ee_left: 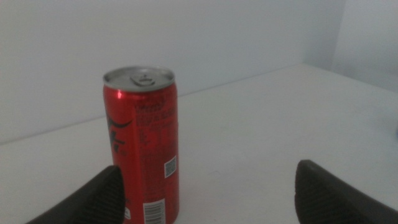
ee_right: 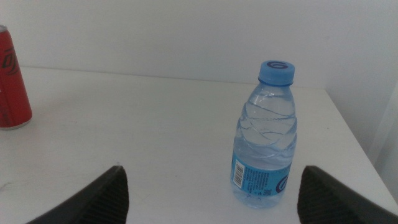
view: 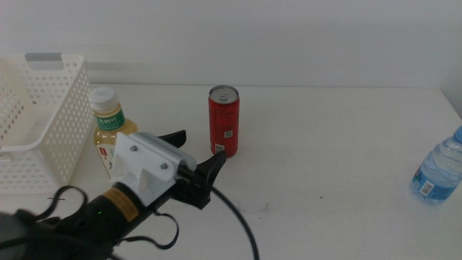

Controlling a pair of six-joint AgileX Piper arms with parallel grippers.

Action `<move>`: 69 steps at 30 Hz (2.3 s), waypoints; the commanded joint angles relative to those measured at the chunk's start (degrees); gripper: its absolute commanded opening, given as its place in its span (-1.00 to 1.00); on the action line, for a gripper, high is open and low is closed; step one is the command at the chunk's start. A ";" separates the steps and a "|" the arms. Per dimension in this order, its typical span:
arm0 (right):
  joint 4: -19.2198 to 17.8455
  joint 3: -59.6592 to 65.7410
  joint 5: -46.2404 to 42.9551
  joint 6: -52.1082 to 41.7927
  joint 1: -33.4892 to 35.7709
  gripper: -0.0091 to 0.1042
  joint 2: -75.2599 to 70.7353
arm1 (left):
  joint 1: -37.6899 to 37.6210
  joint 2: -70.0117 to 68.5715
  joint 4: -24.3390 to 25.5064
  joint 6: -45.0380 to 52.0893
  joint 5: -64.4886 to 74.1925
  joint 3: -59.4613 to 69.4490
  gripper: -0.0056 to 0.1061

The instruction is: Use arms to grab the bottles and put them into the dustbin to the left of the table.

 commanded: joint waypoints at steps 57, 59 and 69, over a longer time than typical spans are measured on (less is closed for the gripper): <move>-0.25 0.18 -0.95 -0.37 -0.22 0.72 -0.23 | 0.89 15.21 -5.69 9.79 27.33 -32.12 -0.84; -0.25 0.18 -0.95 -0.37 -0.22 0.72 -0.23 | 0.89 9.99 -5.69 9.79 35.91 -32.12 -0.93; -0.25 0.18 -0.95 -0.37 -0.22 0.72 -0.23 | 3.02 -9.03 -5.62 6.26 80.59 -43.67 -0.93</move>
